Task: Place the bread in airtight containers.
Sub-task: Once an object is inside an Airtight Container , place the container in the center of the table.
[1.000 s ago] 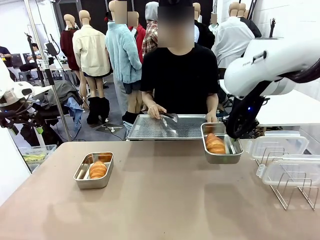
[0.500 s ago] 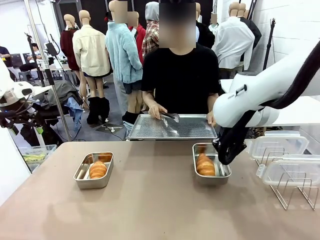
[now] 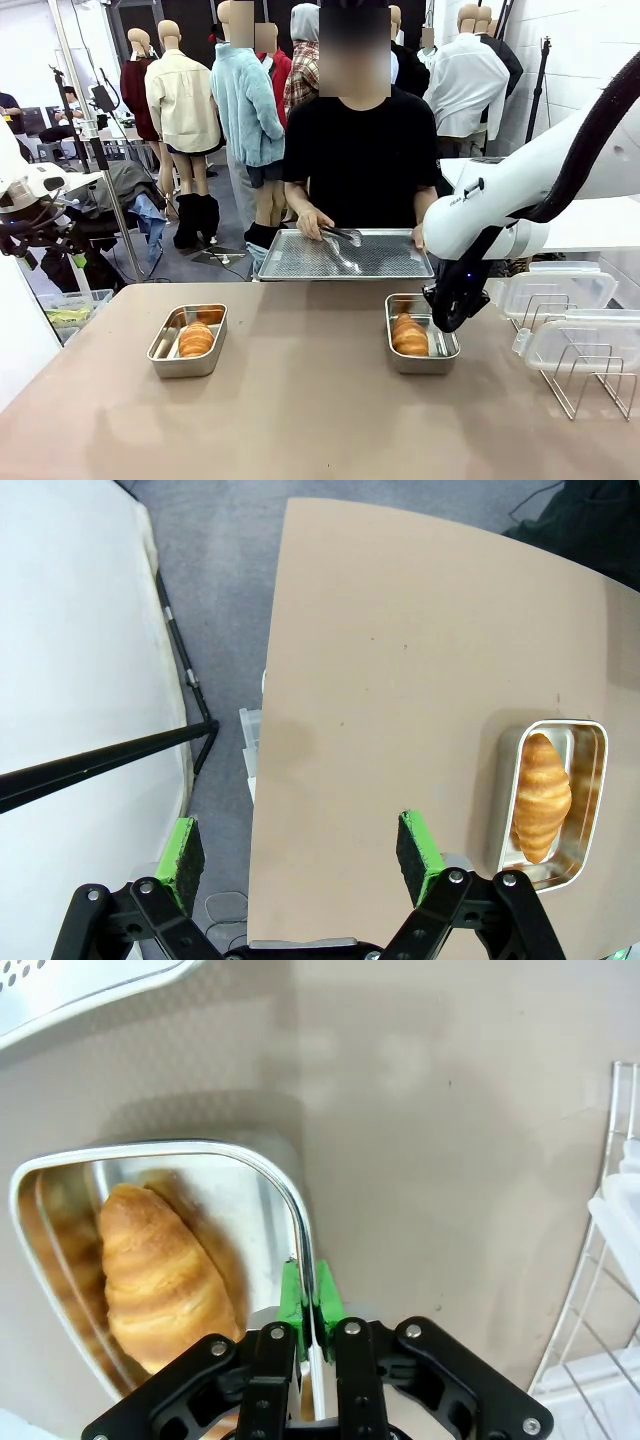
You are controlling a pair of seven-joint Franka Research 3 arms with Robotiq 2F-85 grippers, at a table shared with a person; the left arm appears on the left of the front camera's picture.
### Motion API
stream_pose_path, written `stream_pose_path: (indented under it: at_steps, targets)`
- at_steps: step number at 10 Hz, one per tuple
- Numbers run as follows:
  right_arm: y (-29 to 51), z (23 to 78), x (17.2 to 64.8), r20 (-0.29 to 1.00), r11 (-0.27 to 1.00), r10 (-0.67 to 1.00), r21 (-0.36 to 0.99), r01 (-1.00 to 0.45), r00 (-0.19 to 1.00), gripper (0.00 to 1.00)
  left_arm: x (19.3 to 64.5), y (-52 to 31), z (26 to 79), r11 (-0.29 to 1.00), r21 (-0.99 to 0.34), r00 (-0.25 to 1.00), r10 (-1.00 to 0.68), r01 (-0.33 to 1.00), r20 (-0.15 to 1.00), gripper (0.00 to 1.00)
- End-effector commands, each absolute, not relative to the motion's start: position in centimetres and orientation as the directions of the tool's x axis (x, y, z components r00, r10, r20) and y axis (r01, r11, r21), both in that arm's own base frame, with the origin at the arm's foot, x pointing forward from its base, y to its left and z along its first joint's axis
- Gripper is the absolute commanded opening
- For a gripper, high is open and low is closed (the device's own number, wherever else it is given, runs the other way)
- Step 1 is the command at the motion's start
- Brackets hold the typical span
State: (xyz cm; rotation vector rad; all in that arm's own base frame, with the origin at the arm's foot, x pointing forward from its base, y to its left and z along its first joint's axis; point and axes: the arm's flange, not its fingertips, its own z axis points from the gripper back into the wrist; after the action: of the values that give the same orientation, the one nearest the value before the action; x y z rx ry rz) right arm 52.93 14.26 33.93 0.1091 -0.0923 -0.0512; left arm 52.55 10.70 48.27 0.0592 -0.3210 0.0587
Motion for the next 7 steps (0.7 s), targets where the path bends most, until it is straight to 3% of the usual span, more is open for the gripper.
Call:
stream_pose_path:
  at_steps: [1, 4, 5, 7]
  targets:
    - [14.65, 34.59, 53.19, 0.09, 0.996, -0.052, 0.074, 0.045, 0.995, 0.37, 52.49, 10.65, 48.5, 0.995, 0.065, 0.946, 0.053, -0.078, 0.319, 1.0]
    - [14.74, 34.67, 53.53, 0.086, 0.997, -0.05, 0.06, 0.044, 0.995, 0.94, 52.49, 10.65, 48.5, 0.995, 0.065, 0.946, 0.053, -0.078, 0.319, 1.0]
    - [14.76, 34.76, 53.55, 0.089, 0.997, -0.049, 0.057, 0.044, 0.995, 1.0, 52.49, 10.65, 48.5, 0.995, 0.065, 0.946, 0.053, -0.078, 0.319, 1.0]
    - [15.04, 35.18, 54.03, 0.08, 0.998, -0.042, 0.044, 0.038, 0.996, 1.0, 52.49, 10.65, 48.5, 0.995, 0.065, 0.946, 0.053, -0.078, 0.319, 1.0]
